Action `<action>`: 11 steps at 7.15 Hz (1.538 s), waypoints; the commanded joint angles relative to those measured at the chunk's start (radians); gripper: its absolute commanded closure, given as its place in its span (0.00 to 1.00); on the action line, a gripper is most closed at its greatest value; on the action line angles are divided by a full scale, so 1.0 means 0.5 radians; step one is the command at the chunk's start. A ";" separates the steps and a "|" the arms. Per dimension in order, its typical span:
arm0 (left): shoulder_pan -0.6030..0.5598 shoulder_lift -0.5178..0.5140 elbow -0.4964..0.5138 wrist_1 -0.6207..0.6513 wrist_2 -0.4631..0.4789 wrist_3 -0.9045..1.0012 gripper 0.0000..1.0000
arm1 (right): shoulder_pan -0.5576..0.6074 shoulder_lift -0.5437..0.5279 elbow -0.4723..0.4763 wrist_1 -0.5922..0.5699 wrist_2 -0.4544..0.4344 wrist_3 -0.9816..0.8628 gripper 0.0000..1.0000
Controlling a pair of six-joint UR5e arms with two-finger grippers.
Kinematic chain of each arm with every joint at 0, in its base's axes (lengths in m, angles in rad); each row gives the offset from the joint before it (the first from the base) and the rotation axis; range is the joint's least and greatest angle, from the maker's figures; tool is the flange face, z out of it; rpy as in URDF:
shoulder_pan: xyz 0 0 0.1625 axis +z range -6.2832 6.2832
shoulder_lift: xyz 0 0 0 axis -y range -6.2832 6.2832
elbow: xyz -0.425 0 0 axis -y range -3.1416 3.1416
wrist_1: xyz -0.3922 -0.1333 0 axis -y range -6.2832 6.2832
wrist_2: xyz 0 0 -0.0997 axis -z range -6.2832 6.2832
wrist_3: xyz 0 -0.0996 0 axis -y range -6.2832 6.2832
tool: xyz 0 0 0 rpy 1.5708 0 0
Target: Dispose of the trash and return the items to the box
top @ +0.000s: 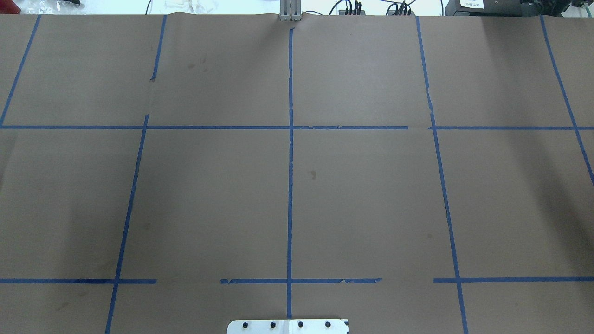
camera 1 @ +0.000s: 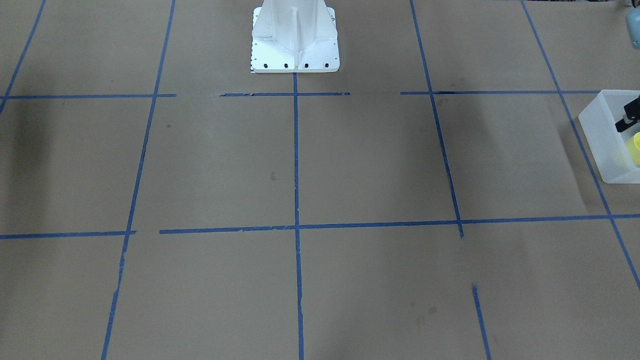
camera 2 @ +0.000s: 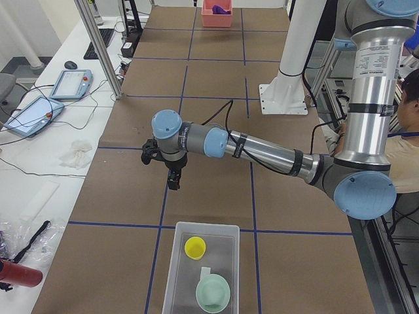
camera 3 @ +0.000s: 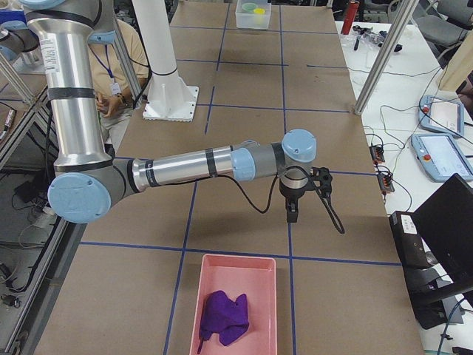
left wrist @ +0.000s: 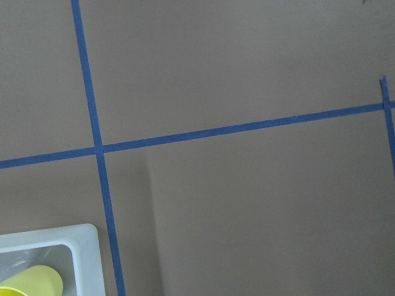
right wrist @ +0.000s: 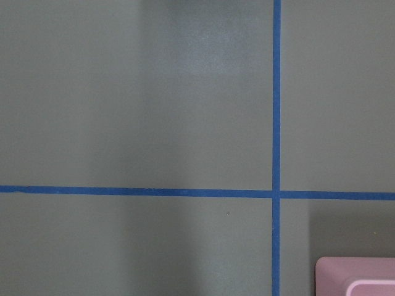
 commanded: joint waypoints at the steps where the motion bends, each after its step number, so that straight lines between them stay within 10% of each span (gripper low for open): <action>1: 0.003 0.011 0.016 -0.006 -0.003 -0.011 0.00 | 0.013 0.015 -0.035 0.003 -0.010 -0.020 0.00; 11: -0.310 0.023 -0.272 -0.070 -0.006 -0.005 0.00 | 0.056 0.000 -0.011 -0.015 0.317 -0.241 0.00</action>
